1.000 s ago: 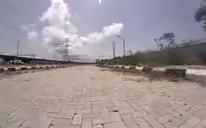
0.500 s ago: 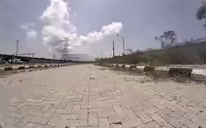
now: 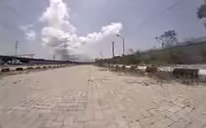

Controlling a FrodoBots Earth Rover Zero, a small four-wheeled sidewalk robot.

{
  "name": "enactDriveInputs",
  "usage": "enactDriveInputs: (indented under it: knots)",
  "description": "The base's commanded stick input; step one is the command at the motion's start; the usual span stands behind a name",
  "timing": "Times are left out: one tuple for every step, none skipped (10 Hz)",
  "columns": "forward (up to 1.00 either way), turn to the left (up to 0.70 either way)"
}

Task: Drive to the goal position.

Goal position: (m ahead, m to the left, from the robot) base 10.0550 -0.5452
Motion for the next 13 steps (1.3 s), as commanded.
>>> enactDriveInputs:
  knots:
    - [0.7, 0.0]
    - [0.7, 0.0]
    - [0.7, 0.0]
    - [0.7, 0.0]
    - [0.7, 0.0]
    - [0.7, 0.0]
    - [0.7, 0.0]
    - [0.7, 0.0]
    - [0.7, 0.0]
    - [0.7, 0.0]
    - [0.7, 0.0]
    - [0.7, 0.0]
    - [0.7, 0.1]
